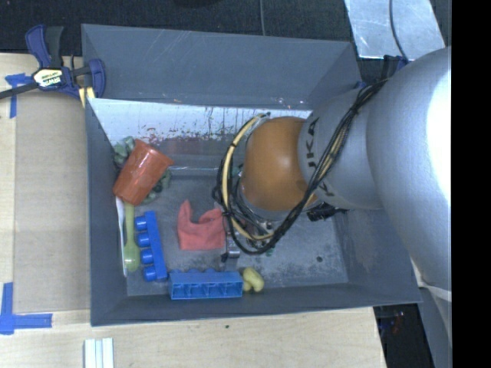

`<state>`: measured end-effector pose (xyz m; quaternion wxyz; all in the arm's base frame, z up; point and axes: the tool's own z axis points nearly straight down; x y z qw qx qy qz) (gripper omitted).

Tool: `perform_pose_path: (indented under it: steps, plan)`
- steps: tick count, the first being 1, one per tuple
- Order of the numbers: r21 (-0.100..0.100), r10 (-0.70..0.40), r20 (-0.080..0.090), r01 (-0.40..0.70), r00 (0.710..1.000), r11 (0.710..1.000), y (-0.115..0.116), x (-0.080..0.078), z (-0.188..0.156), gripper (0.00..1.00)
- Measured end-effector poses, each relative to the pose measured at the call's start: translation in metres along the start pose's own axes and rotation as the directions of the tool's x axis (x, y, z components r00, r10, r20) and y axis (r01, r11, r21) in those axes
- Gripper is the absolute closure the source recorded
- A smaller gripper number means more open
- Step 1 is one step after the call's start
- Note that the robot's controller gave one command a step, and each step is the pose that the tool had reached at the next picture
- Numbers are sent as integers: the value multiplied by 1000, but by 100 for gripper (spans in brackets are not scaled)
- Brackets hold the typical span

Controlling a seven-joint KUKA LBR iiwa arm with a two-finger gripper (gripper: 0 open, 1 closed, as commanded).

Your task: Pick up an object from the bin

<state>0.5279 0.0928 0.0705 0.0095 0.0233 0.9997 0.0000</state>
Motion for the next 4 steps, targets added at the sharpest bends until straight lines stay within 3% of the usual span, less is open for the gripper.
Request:
perform_pose_path:
  steps: [1, 2, 3, 4]
  plan:
    - [-1, -61, 2, 61, 998, 998, 10, -7, -38, 100]
    - [-1, -61, 2, 61, 998, 998, 10, -7, -38, 100]
    - [0, -117, -4, 117, 993, 993, 15, -7, -92, 100]
    - [0, -140, -4, 140, 990, 990, 12, -11, -175, 100]
